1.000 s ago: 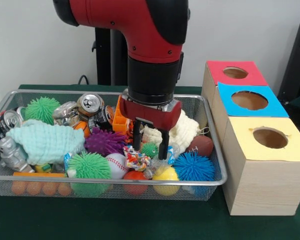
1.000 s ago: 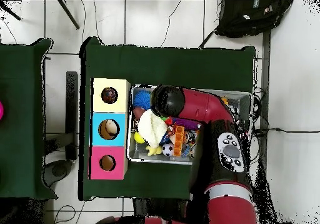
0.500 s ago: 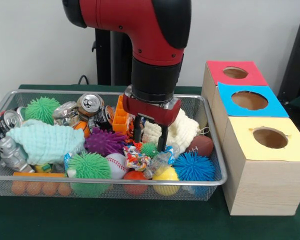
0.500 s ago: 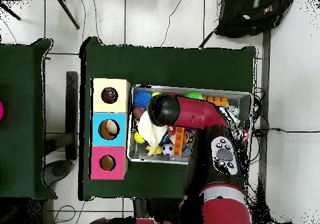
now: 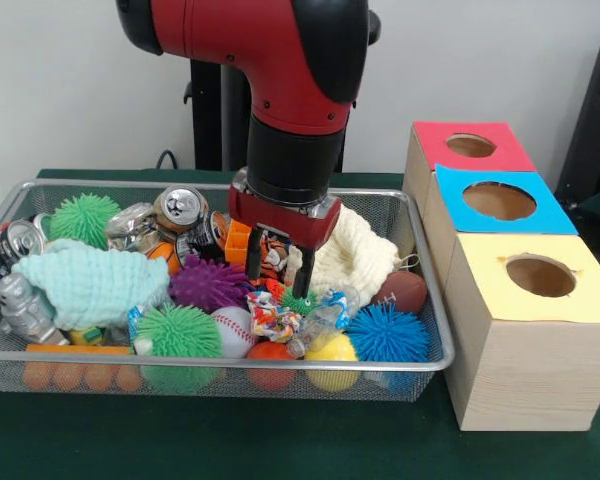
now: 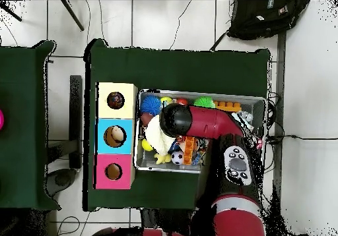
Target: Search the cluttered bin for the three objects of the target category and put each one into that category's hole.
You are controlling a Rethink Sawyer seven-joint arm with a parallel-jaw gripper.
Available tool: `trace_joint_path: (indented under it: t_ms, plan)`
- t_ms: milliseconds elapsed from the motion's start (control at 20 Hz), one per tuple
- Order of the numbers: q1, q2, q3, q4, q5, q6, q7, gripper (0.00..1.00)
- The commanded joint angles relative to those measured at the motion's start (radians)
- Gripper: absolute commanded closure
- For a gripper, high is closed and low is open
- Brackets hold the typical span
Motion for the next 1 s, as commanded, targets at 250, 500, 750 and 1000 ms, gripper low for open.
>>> trace_joint_path:
  t_ms: [250, 500, 750, 1000]
  plan:
    - [-0.019, 0.072, 0.012, 0.006, -0.032, -0.106, 0.088, 0.0]
    - [-0.024, 0.085, 0.032, 0.028, -0.012, -0.18, 0.117, 0.0]
    - [-0.022, 0.101, 0.039, 0.026, 0.007, -0.227, 0.13, 0.0]
    - [-0.018, 0.111, 0.038, 0.023, 0.017, -0.228, 0.122, 0.0]
